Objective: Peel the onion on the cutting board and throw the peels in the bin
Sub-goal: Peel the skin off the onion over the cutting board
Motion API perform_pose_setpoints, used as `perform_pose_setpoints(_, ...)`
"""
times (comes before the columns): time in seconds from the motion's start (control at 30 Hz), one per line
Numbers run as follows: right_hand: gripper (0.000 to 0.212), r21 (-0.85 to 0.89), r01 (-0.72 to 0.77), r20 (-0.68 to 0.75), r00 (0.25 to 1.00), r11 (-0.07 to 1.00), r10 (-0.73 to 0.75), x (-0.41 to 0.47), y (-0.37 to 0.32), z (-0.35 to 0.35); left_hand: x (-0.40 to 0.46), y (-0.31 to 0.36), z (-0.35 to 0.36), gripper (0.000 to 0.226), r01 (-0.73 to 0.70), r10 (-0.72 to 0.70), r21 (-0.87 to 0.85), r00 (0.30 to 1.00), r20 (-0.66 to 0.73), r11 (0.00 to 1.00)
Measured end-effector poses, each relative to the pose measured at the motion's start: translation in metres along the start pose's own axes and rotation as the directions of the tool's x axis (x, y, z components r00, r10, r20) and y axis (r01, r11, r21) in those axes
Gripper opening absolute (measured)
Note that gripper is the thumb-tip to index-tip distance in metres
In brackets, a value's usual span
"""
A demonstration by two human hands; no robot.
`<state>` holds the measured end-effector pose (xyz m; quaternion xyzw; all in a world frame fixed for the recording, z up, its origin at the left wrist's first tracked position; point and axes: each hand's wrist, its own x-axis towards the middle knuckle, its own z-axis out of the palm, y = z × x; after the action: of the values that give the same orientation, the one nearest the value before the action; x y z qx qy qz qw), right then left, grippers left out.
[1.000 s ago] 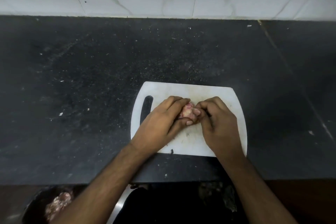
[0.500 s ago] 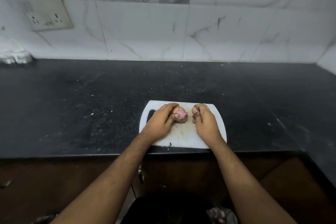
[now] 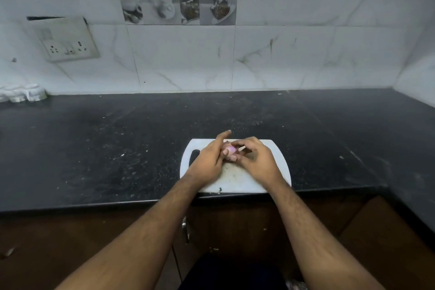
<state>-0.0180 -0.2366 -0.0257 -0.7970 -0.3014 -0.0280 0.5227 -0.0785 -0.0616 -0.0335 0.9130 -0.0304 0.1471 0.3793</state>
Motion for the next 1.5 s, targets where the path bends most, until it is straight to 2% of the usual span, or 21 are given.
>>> perform_pose_setpoints(0.13, 0.019, -0.097, -0.013, -0.062, 0.998, 0.995, 0.007, 0.003, 0.003, 0.004, 0.004, -0.01, 0.002, 0.03, -0.001, 0.002, -0.045, 1.0, 0.026, 0.999)
perform_pose_setpoints(0.27, 0.004, -0.138, 0.021, -0.093, 0.995, 0.99, -0.034, 0.004, 0.006, 0.006, 0.004, -0.013, 0.002, 0.035, 0.004, -0.002, -0.076, 1.0, 0.018, 0.997)
perform_pose_setpoints(0.43, 0.015, -0.192, 0.088, -0.076, 0.992, 0.977, -0.104, 0.002, 0.004, 0.005, 0.006, -0.017, 0.0, 0.064, -0.008, 0.009, -0.059, 1.0, 0.019, 0.998)
perform_pose_setpoints(0.67, 0.013, -0.159, 0.077, -0.049, 0.995, 0.984, -0.086, 0.002, 0.005, 0.003, 0.006, -0.009, 0.005, 0.055, -0.012, 0.012, -0.018, 1.0, -0.006, 1.0)
perform_pose_setpoints(0.8, 0.015, -0.037, 0.026, -0.224, 0.974, 0.999, -0.034, -0.002, -0.001, -0.004, 0.005, -0.012, -0.002, 0.05, 0.1, -0.11, -0.122, 0.991, -0.08, 0.988)
perform_pose_setpoints(0.87, 0.014, -0.049, 0.011, -0.265, 0.964, 0.999, -0.023, -0.002, 0.001, -0.003, 0.004, -0.016, -0.003, 0.049, 0.123, -0.14, -0.167, 0.985, -0.097, 0.978)
perform_pose_setpoints(0.93, 0.019, -0.175, 0.026, -0.168, 0.984, 0.984, -0.056, 0.002, 0.004, 0.001, 0.004, -0.016, -0.003, 0.05, 0.112, -0.128, -0.165, 0.988, -0.089, 0.98)
perform_pose_setpoints(1.0, 0.031, -0.394, 0.072, -0.026, 0.996, 0.916, -0.089, 0.005, 0.007, 0.008, 0.005, -0.015, -0.002, 0.052, 0.086, -0.101, -0.159, 0.991, -0.085, 0.984)
perform_pose_setpoints(1.07, 0.038, -0.485, 0.07, 0.015, 0.997, 0.872, -0.072, 0.007, 0.006, 0.011, 0.005, -0.015, -0.002, 0.054, 0.061, -0.078, -0.155, 0.992, -0.101, 0.986)
perform_pose_setpoints(1.13, 0.036, -0.427, 0.014, -0.046, 0.998, 0.904, -0.037, 0.005, 0.003, 0.01, 0.005, -0.016, -0.002, 0.058, 0.046, -0.064, -0.14, 0.99, -0.129, 0.989)
perform_pose_setpoints(1.2, 0.026, -0.295, -0.051, -0.13, 0.991, 0.954, 0.013, 0.003, 0.003, 0.007, 0.005, -0.017, -0.003, 0.061, 0.032, -0.049, -0.124, 0.99, -0.132, 0.992)
perform_pose_setpoints(1.3, 0.015, -0.101, -0.067, -0.143, 0.988, 0.993, 0.052, 0.004, 0.005, 0.003, 0.006, -0.016, -0.001, 0.058, -0.011, 0.0, -0.101, 0.994, -0.109, 0.995)
perform_pose_setpoints(1.43, 0.008, -0.097, 0.019, -0.099, 0.995, 0.995, -0.028, 0.005, 0.004, 0.005, 0.005, -0.015, 0.002, 0.051, -0.083, 0.076, -0.08, 0.994, -0.084, 0.993)
perform_pose_setpoints(1.5, 0.009, -0.104, 0.039, -0.107, 0.993, 0.994, -0.051, 0.006, 0.006, 0.005, 0.004, -0.013, 0.002, 0.058, -0.072, 0.066, -0.112, 0.996, -0.06, 0.991)
